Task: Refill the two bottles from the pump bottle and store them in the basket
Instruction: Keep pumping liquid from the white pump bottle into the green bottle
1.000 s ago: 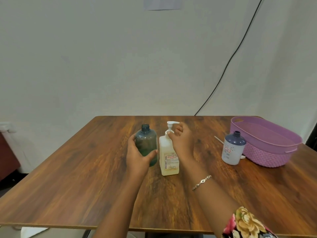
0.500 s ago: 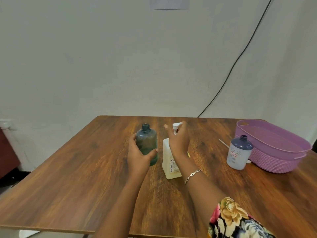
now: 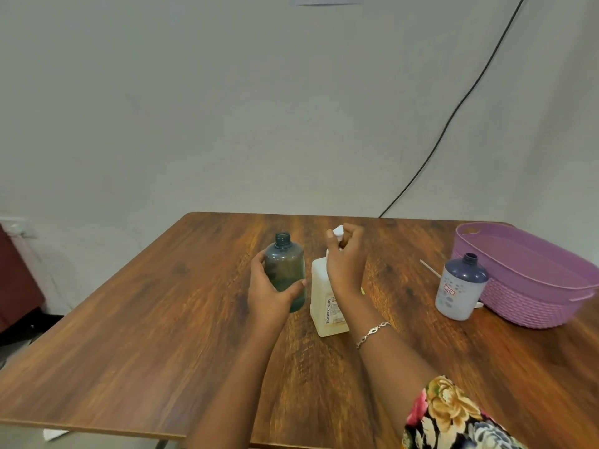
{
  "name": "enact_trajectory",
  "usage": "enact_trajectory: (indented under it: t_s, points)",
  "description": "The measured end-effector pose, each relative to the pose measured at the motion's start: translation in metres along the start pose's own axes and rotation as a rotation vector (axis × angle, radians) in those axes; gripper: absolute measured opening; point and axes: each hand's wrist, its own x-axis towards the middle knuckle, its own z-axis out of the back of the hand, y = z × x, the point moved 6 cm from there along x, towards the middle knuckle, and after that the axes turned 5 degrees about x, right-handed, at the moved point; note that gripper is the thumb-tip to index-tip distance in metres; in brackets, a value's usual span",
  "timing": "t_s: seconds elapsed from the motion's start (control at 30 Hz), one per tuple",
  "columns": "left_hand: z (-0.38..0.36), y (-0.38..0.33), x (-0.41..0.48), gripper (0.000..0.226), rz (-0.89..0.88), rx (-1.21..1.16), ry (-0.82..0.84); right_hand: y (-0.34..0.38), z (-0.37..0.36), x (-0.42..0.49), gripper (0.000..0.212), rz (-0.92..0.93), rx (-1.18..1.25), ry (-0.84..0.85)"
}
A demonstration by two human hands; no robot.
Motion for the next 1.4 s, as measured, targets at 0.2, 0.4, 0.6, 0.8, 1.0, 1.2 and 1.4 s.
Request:
enact_trajectory:
  t_s: [0.2, 0.4, 0.6, 0.8, 1.0, 1.2, 1.4]
  points:
    - [-0.001, 0.002, 0.000, 0.082, 0.006, -0.017, 0.012, 0.002, -0.004, -0.001, 0.024, 0.043, -0.031, 0.036]
    - [-0.003, 0.007, 0.003, 0.078, -0.016, -0.018, 0.026, 0.000, -0.006, 0.005, 0.025, -0.018, 0.015, 0.117]
    - [-0.008, 0.010, 0.001, 0.077, -0.029, -0.012, 0.069, -0.002, -0.003, 0.004, 0.009, -0.087, 0.168, 0.133]
    - [-0.011, 0.011, -0.002, 0.073, -0.017, -0.033, 0.113, -0.007, -0.002, 0.009, 0.021, -0.120, 0.166, 0.173]
    - [-0.012, 0.012, -0.004, 0.073, -0.025, 0.001, 0.158, -0.006, 0.005, 0.015, 0.019, -0.141, 0.152, 0.207]
    - [-0.013, 0.011, -0.002, 0.073, -0.022, 0.039, 0.185, 0.039, 0.026, 0.014, 0.024, 0.419, -0.242, 0.225]
    - [-0.015, 0.005, 0.001, 0.076, -0.011, 0.074, 0.214, 0.050, 0.020, 0.016, 0.022, 0.486, -0.426, 0.316]
